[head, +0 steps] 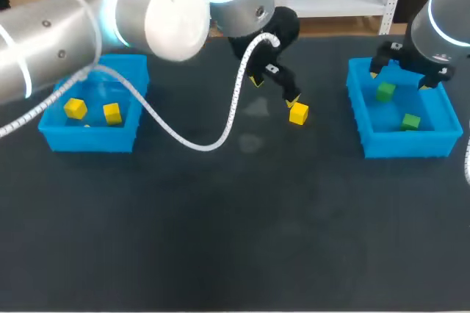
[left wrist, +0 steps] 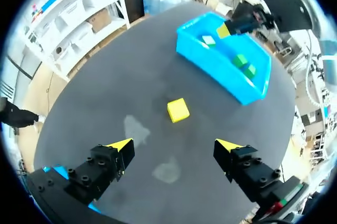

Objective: Put the green cubes in the right bin and the yellow cubes in the left bin.

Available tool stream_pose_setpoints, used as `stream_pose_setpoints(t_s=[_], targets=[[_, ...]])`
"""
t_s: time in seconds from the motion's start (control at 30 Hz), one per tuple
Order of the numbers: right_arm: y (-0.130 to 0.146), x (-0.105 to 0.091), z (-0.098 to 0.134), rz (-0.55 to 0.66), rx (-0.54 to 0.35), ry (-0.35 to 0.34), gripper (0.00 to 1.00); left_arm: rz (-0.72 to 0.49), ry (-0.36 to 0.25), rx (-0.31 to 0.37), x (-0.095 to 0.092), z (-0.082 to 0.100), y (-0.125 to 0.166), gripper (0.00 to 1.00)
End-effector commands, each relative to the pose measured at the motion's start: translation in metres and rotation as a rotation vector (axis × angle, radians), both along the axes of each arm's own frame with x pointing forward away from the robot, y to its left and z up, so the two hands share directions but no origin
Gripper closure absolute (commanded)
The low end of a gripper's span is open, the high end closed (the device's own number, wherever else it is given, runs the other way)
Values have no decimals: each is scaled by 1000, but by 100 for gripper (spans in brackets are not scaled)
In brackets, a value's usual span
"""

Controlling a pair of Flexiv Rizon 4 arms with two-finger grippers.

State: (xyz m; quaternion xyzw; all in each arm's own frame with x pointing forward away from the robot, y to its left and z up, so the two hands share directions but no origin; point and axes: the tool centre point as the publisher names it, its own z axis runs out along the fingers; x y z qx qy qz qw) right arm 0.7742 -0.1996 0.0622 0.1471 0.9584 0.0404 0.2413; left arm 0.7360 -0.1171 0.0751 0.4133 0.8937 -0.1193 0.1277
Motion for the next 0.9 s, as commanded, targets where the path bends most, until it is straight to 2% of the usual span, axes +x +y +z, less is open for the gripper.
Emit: stream_pose_setpoints(t_s=[0.03, 0.23, 0.5, 0.9], targets=[[0, -1, -1, -2, -1, -4, 0, -10, -17, 2, 6, -12, -14, 0], [0, -1, -1, -2, -1, -4, 0, -2, -3, 74, 13, -34, -26, 0], [0, -1, -1, -2, -1, -4, 0, 76, 30, 175, 28, -56, -33, 0], [0, -1, -1, -2, -1, -4, 0, 130, 93, 243, 32, -79, -42, 0]])
